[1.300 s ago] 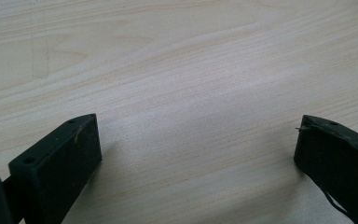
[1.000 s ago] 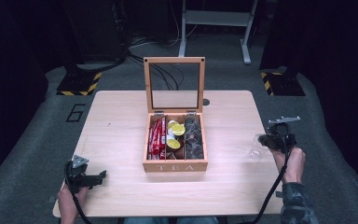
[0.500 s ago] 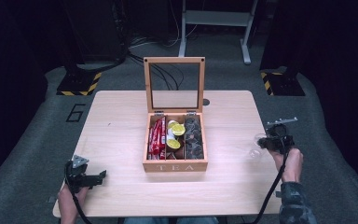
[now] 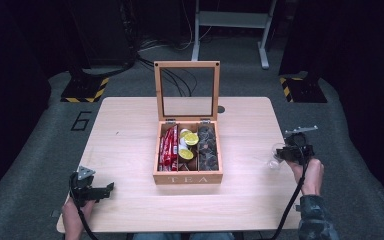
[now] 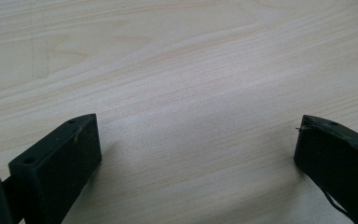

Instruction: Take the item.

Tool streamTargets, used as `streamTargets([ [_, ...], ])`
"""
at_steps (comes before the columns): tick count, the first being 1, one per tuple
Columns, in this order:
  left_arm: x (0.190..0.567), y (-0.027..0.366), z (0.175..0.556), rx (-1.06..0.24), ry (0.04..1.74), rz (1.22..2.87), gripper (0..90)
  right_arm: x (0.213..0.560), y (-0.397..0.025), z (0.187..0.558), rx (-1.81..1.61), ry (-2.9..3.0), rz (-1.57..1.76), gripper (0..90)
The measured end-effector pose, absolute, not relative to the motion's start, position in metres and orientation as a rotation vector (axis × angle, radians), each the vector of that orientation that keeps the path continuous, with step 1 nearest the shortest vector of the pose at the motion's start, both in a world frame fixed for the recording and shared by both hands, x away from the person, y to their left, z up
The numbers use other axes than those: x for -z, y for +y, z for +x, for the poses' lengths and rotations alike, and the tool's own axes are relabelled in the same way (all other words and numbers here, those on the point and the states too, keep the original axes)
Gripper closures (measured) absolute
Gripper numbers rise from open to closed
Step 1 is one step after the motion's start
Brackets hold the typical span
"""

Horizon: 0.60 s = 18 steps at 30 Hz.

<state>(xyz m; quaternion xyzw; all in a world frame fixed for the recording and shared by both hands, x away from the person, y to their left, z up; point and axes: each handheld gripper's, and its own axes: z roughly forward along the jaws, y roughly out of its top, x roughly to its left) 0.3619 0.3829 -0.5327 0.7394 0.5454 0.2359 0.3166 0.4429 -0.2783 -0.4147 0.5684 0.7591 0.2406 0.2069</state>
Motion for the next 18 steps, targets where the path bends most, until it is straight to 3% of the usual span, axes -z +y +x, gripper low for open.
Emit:
streamTargets([
  [8, 0.533, 0.383, 0.362, -0.622, 1.435, 1.947, 0.4, 0.408, -0.273, 0.435, -0.717, 2.107, 1.535, 38.1],
  [11, 0.533, 0.383, 0.362, -0.621, 1.435, 1.947, 0.4, 0.405, -0.269, 0.429, -0.748, 2.123, 1.514, 32.2],
  [12, 0.533, 0.383, 0.363, -0.622, 1.435, 1.942, 0.4, 0.401, -0.265, 0.422, -0.776, 2.138, 1.483, 25.3],
  [18, 0.533, 0.383, 0.362, -0.623, 1.435, 1.943, 0.4, 0.392, -0.252, 0.403, -0.86, 2.147, 1.389, 12.7],
])
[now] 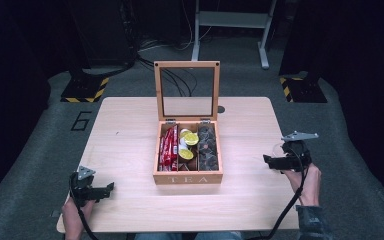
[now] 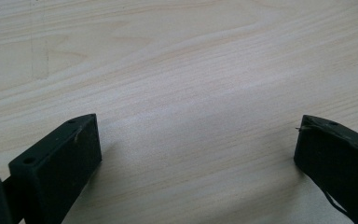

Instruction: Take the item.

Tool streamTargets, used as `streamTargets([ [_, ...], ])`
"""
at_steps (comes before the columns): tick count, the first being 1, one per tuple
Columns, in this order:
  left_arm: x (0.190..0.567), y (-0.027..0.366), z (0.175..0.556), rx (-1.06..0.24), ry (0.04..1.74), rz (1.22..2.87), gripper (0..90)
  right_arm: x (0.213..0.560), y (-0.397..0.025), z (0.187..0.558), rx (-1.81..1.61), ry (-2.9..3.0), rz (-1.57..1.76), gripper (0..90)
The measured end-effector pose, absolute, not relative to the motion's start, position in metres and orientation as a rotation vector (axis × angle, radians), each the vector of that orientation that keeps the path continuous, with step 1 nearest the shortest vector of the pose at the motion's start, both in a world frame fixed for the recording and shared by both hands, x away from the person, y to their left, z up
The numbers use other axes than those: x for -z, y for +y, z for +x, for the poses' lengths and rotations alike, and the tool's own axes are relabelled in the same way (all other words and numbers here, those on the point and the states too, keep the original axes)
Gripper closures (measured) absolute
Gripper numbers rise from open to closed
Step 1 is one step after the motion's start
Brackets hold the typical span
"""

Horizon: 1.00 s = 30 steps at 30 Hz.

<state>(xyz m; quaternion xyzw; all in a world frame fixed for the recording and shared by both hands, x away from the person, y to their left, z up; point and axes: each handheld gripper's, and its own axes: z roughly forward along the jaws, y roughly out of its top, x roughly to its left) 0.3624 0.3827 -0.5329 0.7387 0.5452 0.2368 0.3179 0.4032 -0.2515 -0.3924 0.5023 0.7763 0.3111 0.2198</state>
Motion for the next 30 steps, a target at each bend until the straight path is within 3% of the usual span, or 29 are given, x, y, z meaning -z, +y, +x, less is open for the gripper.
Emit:
streamTargets([
  [10, 0.533, 0.383, 0.362, -0.623, 1.435, 1.943, 0.4, 0.396, -0.228, 0.38, -0.973, 2.141, 1.299, 0.1],
  [30, 0.533, 0.383, 0.362, -0.62, 1.436, 1.942, 0.4, 0.465, -0.182, 0.359, -0.993, 2.236, 1.274, 0.0],
])
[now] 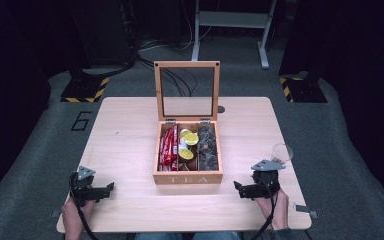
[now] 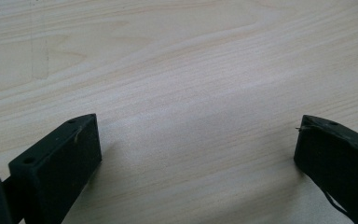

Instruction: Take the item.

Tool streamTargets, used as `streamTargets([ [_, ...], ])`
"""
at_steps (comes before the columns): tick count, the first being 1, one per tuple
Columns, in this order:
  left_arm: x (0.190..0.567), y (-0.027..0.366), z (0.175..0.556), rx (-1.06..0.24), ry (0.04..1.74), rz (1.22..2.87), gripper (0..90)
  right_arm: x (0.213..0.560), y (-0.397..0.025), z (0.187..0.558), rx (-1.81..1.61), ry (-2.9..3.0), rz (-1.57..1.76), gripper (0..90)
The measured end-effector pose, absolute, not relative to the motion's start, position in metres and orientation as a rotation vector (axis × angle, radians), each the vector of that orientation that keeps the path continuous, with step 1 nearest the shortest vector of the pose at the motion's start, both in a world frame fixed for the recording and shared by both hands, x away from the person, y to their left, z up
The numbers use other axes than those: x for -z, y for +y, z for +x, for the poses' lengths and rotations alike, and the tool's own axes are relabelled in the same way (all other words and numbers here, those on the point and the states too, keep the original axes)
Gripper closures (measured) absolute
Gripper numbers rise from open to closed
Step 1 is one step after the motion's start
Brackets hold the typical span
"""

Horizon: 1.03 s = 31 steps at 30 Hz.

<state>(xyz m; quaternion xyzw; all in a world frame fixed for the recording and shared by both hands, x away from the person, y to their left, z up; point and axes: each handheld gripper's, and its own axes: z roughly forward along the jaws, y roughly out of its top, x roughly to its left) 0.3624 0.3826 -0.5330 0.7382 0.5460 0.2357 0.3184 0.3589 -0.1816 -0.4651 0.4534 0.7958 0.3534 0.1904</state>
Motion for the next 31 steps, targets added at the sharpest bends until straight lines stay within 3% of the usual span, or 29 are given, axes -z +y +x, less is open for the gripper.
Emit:
streamTargets([
  [20, 0.533, 0.383, 0.362, -0.622, 1.435, 1.946, 0.4, 0.527, -0.165, 0.356, -0.941, 2.289, 1.303, 0.0],
  [31, 0.533, 0.383, 0.362, -0.625, 1.434, 1.942, 0.4, 0.53, -0.165, 0.356, -0.941, 2.267, 1.251, 0.0],
])
